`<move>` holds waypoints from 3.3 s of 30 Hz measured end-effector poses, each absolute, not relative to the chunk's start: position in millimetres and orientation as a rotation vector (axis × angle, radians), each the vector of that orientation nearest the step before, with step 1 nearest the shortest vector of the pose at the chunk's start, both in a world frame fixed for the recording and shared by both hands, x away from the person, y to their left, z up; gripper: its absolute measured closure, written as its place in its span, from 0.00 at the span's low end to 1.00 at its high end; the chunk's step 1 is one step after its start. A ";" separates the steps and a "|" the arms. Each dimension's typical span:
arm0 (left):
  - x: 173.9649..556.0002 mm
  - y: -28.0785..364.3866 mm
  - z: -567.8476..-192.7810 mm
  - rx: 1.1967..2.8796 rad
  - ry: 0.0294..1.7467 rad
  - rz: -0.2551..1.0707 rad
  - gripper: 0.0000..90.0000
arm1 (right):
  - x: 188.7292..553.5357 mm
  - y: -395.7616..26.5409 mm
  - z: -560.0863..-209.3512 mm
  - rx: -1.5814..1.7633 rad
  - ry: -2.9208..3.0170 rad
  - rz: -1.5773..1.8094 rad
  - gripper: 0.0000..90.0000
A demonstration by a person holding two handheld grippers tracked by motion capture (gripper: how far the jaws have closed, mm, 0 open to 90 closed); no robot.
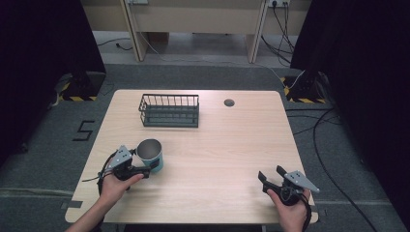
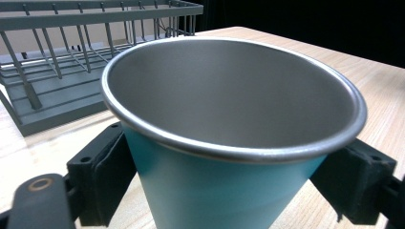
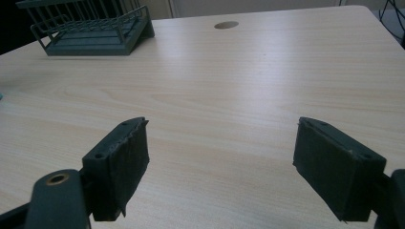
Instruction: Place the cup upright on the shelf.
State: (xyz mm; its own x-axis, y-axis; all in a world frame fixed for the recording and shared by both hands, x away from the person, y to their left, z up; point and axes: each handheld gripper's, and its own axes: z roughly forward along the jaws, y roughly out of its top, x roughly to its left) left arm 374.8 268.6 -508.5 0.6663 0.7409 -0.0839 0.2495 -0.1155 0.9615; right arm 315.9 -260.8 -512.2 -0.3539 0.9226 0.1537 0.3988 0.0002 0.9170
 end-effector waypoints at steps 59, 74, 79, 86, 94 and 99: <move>415.9 276.7 -447.7 1.523 0.821 0.654 0.17 | 314.0 -254.8 -511.7 1.254 1.777 1.296 0.17; 435.5 265.2 -437.2 1.526 0.809 0.660 0.17 | 314.0 -254.2 -511.6 1.252 1.786 1.295 0.17; 442.0 261.0 -435.7 1.525 0.811 0.660 0.17 | 314.1 -254.3 -511.8 1.250 1.784 1.298 0.17; 449.6 256.1 -432.5 1.518 0.816 0.661 0.17 | 314.3 -254.2 -511.7 1.249 1.790 1.295 0.17; 458.5 247.9 -425.5 1.518 0.805 0.672 0.17 | 314.3 -254.2 -511.6 1.249 1.793 1.297 0.17; 464.5 243.9 -422.0 1.512 0.799 0.681 0.17 | 314.4 -254.5 -511.7 1.249 1.794 1.300 0.18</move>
